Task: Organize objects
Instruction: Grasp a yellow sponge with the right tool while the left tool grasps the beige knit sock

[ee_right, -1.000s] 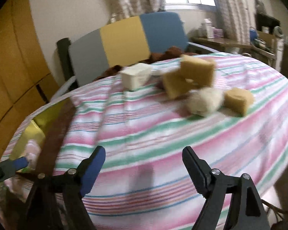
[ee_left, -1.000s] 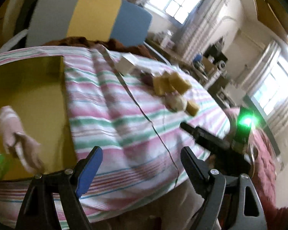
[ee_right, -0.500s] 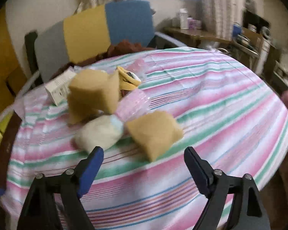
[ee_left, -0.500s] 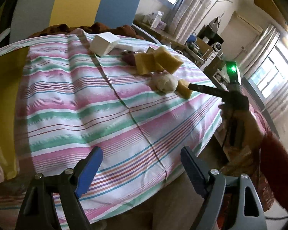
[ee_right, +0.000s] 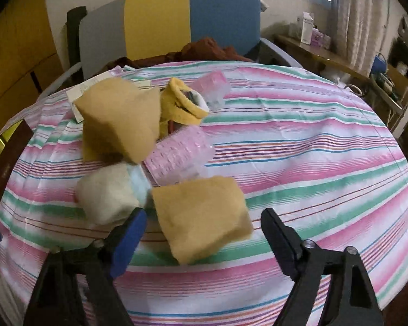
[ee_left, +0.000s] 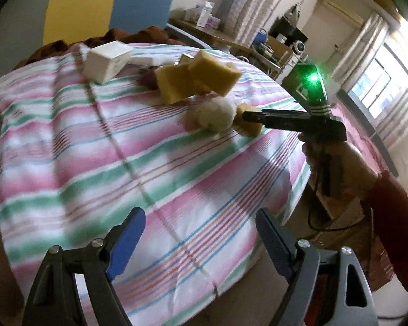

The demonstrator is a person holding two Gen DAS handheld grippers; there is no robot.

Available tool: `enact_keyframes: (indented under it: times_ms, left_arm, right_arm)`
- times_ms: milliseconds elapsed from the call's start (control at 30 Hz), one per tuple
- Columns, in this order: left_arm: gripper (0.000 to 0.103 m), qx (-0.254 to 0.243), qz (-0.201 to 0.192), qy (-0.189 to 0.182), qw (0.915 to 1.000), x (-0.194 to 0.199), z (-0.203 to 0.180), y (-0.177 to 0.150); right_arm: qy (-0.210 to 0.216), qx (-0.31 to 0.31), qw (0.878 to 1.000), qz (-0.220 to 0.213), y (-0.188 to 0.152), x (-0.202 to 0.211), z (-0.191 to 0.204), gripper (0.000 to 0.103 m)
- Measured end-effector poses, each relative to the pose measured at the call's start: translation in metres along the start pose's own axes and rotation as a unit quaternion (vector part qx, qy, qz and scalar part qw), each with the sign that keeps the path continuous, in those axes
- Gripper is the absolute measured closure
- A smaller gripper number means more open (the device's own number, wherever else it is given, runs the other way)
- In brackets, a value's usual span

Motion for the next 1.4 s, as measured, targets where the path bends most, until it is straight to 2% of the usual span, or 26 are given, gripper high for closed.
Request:
enact_keyframes:
  times_ms: [33,133,233,333,467,567,833,900,1000,1033,1133,1233,1400]
  left_arm:
    - [0.019,-0.005,0.0,0.0,1.0,-0.004,-0.003,0.005]
    - [0.019,-0.014,-0.002,-0.001,0.9999,-0.013,-0.011,0.023]
    - [0.019,-0.011,-0.001,0.001,0.9999,-0.025,-0.016,0.042]
    - [0.019,-0.012,-0.005,0.006,0.9999,-0.036,-0.02,0.063]
    - [0.019,-0.023,-0.005,0.032,0.9992,-0.057,-0.027,0.092]
    - [0.019,-0.036,-0.004,0.041,0.9985,-0.072,-0.035,0.112]
    - [0.019,-0.097,-0.025,0.118,0.988,-0.099,-0.047,0.139]
    - [0.019,-0.11,-0.016,0.109,0.9879,-0.106,-0.047,0.141]
    - [0.028,-0.129,0.013,0.097,0.9868,-0.12,-0.046,0.135]
    - [0.029,-0.133,0.005,0.098,0.9863,-0.119,-0.046,0.133]
    - [0.042,-0.111,-0.004,0.088,0.9899,-0.112,-0.037,0.134]
    - [0.044,-0.094,-0.013,0.052,0.9941,-0.105,-0.025,0.132]
    - [0.045,-0.094,-0.029,0.053,0.9938,-0.094,-0.02,0.116]
  right_arm:
    - [-0.009,0.0,1.0,0.007,0.0,-0.002,0.0,0.034]
    - [0.001,-0.008,1.0,0.008,0.001,0.0,-0.002,0.04]
    - [0.021,-0.046,0.999,0.014,0.0,0.006,-0.013,0.043]
    - [-0.006,-0.078,0.997,0.007,-0.002,0.017,-0.031,0.044]
    - [-0.012,-0.113,0.993,0.012,-0.004,0.018,-0.049,0.044]
    - [-0.017,-0.115,0.993,0.028,-0.005,0.013,-0.05,0.044]
    - [-0.004,-0.124,0.992,0.038,-0.006,0.006,-0.058,0.044]
    - [-0.004,-0.125,0.991,0.039,-0.005,0.005,-0.057,0.044]
    - [-0.007,-0.123,0.992,0.039,-0.005,0.004,-0.056,0.044]
    - [-0.007,-0.123,0.992,0.039,-0.005,0.004,-0.056,0.044]
    - [-0.006,-0.124,0.991,0.039,-0.004,0.003,-0.056,0.043]
    - [-0.005,-0.125,0.991,0.038,-0.004,0.003,-0.056,0.043]
    - [-0.004,-0.125,0.991,0.037,-0.006,0.003,-0.057,0.043]
Point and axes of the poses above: each gripper's, at about its wrist camera, not at the fingertips, and x roughly against the way its jaws point, z to its left, y to its top, the point moved 3 cm from there along -x, roughly the way its jaws point, and after that the axes turned 13 degrees about z, right-handed, at the moved point
